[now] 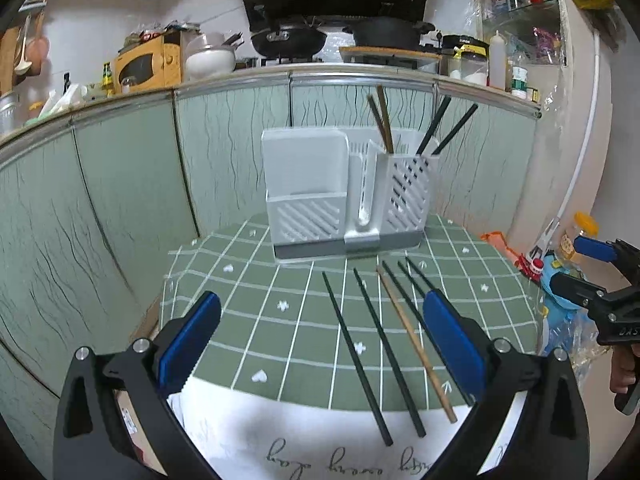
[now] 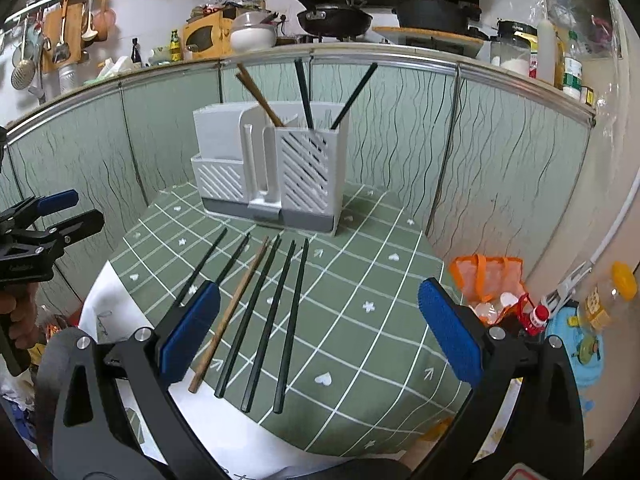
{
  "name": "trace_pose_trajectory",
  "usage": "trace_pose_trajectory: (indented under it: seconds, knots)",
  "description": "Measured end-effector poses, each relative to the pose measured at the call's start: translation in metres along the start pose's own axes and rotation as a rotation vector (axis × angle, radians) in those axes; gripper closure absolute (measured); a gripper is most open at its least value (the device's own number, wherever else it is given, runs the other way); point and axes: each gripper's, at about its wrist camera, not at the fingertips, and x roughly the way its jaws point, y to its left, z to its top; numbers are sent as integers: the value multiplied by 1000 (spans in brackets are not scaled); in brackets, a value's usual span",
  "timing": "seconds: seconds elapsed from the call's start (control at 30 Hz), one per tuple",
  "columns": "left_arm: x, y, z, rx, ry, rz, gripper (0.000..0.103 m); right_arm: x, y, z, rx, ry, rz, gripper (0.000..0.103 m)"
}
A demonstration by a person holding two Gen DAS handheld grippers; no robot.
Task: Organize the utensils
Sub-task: 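Move both open tools back over the remaining chopsticks on the mat, then close the left tool on a black chopstick while the right tool grasps a black chopstick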
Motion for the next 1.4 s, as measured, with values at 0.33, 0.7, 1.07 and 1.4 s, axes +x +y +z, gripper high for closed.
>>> trace_pose_trajectory:
  seconds: [0.33,0.7,1.07,1.4]
  knots:
    - [20,0,-46,-36,68,26,4,24,4,-34,22,60,-3,8]
    - [31,-7,-85,-13,120,58,4,40,10,-63,13,110,-20,8]
    - [50,-30,-104,33,171,53,20,58,11,-79,12,184,-17,51]
    - [53,-46,-110,32,189,32,51,66,22,-90,-18,193,10,86]
